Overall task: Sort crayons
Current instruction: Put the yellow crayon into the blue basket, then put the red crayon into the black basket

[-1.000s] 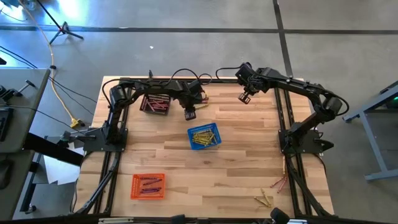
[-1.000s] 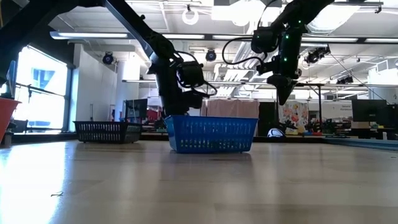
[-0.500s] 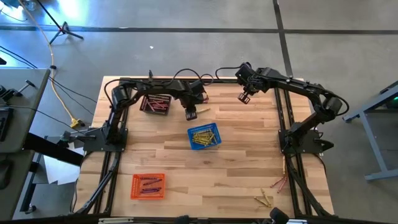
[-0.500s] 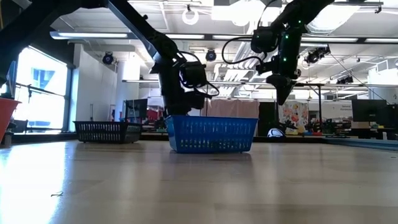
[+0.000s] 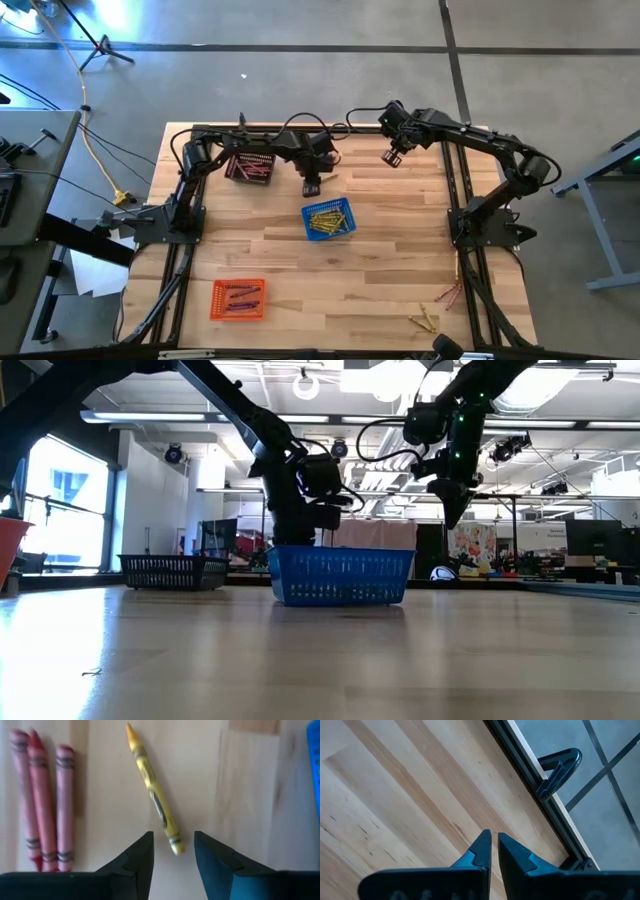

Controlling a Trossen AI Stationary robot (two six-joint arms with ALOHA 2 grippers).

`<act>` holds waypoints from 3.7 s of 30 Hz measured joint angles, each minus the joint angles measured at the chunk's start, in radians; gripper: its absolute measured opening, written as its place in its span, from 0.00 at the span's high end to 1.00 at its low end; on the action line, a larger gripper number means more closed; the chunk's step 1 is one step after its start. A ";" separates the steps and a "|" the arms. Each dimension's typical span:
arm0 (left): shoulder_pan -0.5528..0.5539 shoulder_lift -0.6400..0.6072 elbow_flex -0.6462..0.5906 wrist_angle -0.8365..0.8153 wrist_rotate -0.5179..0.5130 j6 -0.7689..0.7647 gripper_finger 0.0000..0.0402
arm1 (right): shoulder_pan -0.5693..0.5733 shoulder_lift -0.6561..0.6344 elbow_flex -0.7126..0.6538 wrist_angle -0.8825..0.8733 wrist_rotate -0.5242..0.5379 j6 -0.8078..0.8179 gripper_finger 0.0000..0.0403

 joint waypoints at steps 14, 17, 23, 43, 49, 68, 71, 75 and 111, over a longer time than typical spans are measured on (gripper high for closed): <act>-0.025 0.032 0.003 0.129 -0.099 -0.126 0.67 | 0.000 0.000 0.000 0.000 0.000 0.000 0.96; -0.032 0.032 0.004 0.127 -0.120 -0.185 0.67 | 0.000 0.000 0.000 0.001 0.000 0.000 0.96; -0.033 0.031 0.006 0.072 -0.121 -0.290 0.79 | 0.000 0.000 0.000 0.002 0.000 0.000 0.96; -0.033 0.024 0.160 -0.121 -0.016 -0.288 1.00 | 0.000 0.000 0.000 0.003 0.001 0.000 0.96; -0.034 0.024 0.260 -0.305 -0.022 -0.055 1.00 | 0.000 0.000 0.000 0.004 0.001 0.000 0.96; -0.216 0.009 0.449 -0.607 -0.170 -0.277 1.00 | 0.000 0.000 0.000 0.004 0.001 0.000 0.96; -0.278 -0.017 0.452 -0.615 -0.173 -0.386 1.00 | 0.000 0.000 0.000 0.005 0.001 0.000 0.96; -0.345 -0.038 0.452 -0.619 -0.176 -0.500 1.00 | 0.000 0.000 0.000 0.013 0.001 0.000 0.96; -0.447 -0.035 0.451 -0.466 -0.317 -0.861 0.80 | 0.000 0.000 0.000 0.041 0.001 0.000 0.96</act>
